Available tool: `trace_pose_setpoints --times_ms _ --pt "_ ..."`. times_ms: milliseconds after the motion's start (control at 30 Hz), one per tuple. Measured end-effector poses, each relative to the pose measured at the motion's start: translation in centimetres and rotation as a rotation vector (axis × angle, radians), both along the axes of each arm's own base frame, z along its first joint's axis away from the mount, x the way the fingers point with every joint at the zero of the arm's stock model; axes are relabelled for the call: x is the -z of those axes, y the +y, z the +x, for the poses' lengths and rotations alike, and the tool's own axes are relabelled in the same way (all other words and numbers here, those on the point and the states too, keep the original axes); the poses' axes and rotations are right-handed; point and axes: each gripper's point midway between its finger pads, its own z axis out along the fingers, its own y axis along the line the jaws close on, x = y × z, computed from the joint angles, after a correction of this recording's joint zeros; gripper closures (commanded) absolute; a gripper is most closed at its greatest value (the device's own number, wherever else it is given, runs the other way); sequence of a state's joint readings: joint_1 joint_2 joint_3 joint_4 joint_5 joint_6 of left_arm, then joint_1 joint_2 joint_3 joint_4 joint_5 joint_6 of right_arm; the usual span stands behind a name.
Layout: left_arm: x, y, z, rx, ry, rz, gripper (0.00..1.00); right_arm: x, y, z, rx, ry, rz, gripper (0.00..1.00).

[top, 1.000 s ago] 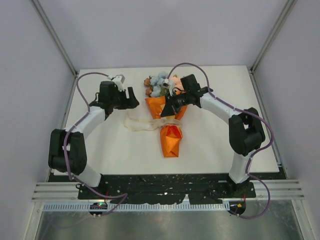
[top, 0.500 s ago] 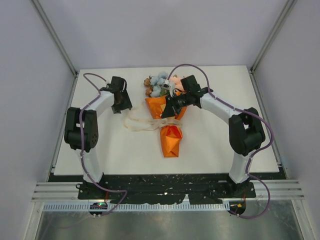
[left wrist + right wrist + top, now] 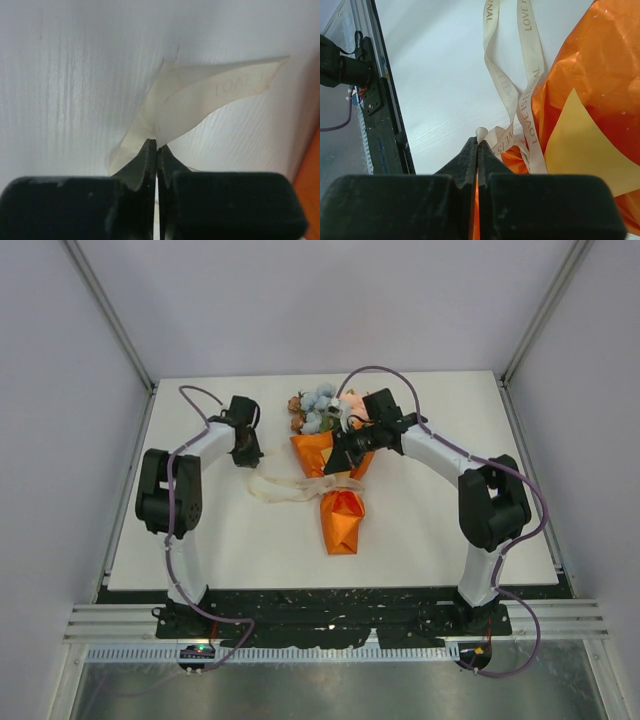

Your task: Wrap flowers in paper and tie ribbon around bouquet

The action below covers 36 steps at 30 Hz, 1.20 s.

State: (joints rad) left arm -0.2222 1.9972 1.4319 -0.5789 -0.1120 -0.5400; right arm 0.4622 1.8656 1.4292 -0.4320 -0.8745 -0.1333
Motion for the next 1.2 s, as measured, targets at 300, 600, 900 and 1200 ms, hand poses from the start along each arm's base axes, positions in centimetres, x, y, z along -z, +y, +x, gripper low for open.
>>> trace_pose_setpoints --times_ms 300,600,900,1200 --pt "-8.1 1.9 -2.2 0.130 -0.257 0.035 1.00 -0.3 -1.6 1.8 0.079 0.018 -0.006 0.95" --pt "-11.7 -0.4 -8.7 0.483 -0.441 -0.080 1.00 -1.5 -3.9 5.1 0.187 0.007 0.018 0.95" --pt "-17.1 -10.5 -17.7 1.186 -0.629 -0.345 1.00 -1.6 -3.7 6.5 0.199 -0.020 0.044 0.95" --pt "-23.6 -27.3 -18.8 1.639 -0.949 -0.614 1.00 0.9 -3.3 7.0 0.152 0.042 0.086 0.95"
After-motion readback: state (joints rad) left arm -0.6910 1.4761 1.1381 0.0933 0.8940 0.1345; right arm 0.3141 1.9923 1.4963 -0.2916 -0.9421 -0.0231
